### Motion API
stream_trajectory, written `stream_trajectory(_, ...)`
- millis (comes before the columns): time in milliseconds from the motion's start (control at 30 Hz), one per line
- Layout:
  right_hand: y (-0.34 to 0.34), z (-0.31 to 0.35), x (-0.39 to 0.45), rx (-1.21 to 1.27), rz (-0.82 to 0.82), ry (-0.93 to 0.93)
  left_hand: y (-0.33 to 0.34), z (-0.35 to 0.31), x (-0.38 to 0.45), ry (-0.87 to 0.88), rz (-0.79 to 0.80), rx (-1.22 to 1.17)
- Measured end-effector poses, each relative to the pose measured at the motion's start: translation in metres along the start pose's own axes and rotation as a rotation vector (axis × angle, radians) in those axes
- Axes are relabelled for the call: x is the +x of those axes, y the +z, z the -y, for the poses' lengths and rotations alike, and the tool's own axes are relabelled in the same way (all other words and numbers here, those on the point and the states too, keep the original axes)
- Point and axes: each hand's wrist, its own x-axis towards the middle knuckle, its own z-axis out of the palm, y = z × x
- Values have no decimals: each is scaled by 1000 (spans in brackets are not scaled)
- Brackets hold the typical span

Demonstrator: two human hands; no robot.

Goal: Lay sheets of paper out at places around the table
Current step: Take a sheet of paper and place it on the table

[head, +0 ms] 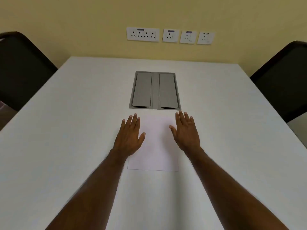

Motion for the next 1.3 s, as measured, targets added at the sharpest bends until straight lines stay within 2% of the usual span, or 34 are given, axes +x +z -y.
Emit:
stream_trajectory(333,69,-3,39,107,190,147,78,6,-3,-55,133,0)
stream_trajectory(533,81,-17,48,30,254,132,95,13,-8,-13,79,-33)
stream_trajectory(733,92,-23,44,35,220,56,101,15,-7,-17,65,-27)
stream_trajectory(900,96,-19,41,117,192,68,107,17,-6,-20,57,-28)
stream_trajectory(967,91,-13,40,213,156,64,109,18,-5,-31,62,-12)
stream_trajectory(1067,74,3,32,470,19,62,108,20,-6,-13,47,-33)
stream_trajectory(1133,56,14,23,729,-9,83,103,18,-8,-35,-12,-201)
stream_trajectory(1200,33,21,14,923,-32,107,88,13,-4,-204,-136,-569)
stream_trajectory(1300,-11,23,-2,1026,-100,94,50,8,12,-445,-266,-1129)
